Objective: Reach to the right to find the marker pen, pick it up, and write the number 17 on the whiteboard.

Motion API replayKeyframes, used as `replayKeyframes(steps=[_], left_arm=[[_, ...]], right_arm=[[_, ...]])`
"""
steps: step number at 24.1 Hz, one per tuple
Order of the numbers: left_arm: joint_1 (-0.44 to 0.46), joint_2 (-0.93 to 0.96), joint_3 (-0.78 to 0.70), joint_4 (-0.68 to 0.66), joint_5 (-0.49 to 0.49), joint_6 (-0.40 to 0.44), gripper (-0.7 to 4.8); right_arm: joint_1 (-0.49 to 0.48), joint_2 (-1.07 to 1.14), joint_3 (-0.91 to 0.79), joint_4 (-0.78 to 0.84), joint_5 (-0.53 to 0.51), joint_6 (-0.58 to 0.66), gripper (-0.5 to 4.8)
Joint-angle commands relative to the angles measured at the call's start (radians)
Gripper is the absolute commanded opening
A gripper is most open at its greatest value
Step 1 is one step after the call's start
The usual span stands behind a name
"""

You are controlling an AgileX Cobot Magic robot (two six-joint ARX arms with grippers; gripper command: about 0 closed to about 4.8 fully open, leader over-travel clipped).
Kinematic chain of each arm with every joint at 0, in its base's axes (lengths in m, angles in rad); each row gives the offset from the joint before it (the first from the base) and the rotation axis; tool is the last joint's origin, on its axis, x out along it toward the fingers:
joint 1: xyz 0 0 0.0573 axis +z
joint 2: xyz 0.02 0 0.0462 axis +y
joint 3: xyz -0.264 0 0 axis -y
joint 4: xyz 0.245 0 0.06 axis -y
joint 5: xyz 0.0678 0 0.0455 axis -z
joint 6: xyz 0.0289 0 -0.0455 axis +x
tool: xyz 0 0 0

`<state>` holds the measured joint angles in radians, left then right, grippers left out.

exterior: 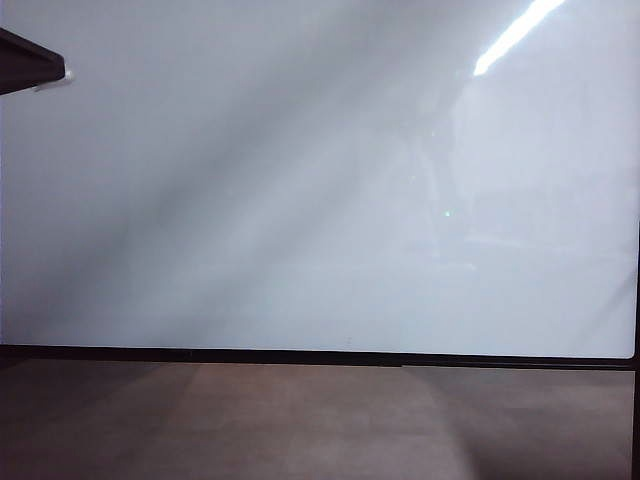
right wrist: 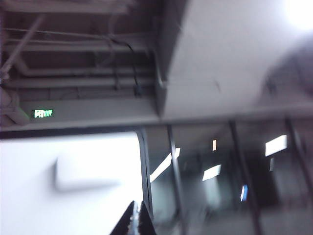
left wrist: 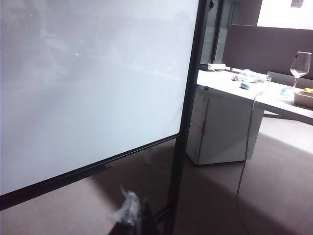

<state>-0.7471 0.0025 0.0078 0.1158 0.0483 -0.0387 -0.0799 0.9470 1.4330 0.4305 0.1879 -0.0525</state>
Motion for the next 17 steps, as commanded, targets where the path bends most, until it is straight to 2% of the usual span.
replayKeyframes(steps=[1,3,5,7,8,10,11,12,13,14,15,17], left_arm=[[-0.001,0.002,0.0,0.012,-0.004,0.001,-0.05],[-0.001,0.002,0.0,0.011,-0.003,0.001,-0.05],[-0.001,0.002,0.0,0.012,-0.003,0.001,-0.05],[-0.001,0.002,0.0,0.012,-0.003,0.001,-0.05],[-0.001,0.002,0.0,0.012,-0.003,0.001,-0.05],[-0.001,0.002,0.0,0.012,0.0,0.001,-0.05],[-0.001,0.002,0.0,0.012,-0.002,0.001,-0.05],[-0.001,0.002,0.0,0.012,-0.014,0.001,-0.05],[-0.001,0.002,0.0,0.012,-0.029,0.001,-0.05],[-0.001,0.002,0.0,0.012,-0.028,0.001,-0.05],[-0.001,0.002,0.0,0.011,-0.013,0.001,-0.05],[-0.001,0.002,0.0,0.012,-0.011,0.001,-0.05]], right_arm=[[-0.154,0.206,0.178,-0.029,-0.155,0.045,-0.01],[-0.254,0.318,0.231,-0.026,-0.342,0.235,-0.01],[-0.359,0.396,0.227,-0.053,-0.452,0.372,-0.01],[-0.433,0.454,0.209,-0.093,-0.592,0.327,-0.01],[-0.435,0.467,0.188,-0.074,-0.638,0.31,-0.01],[-0.466,0.52,0.082,0.055,-0.733,0.311,-0.01],[-0.479,0.532,0.054,0.076,-0.748,0.311,0.04],[-0.486,0.54,0.02,0.094,-0.771,0.309,0.44],[-0.486,0.551,-0.039,0.113,-0.807,0.308,2.41],[-0.486,0.562,-0.071,0.124,-0.813,0.303,3.66],[-0.486,0.594,-0.12,0.156,-0.818,0.291,4.35],[-0.483,0.657,-0.196,0.24,-0.827,0.286,4.32]])
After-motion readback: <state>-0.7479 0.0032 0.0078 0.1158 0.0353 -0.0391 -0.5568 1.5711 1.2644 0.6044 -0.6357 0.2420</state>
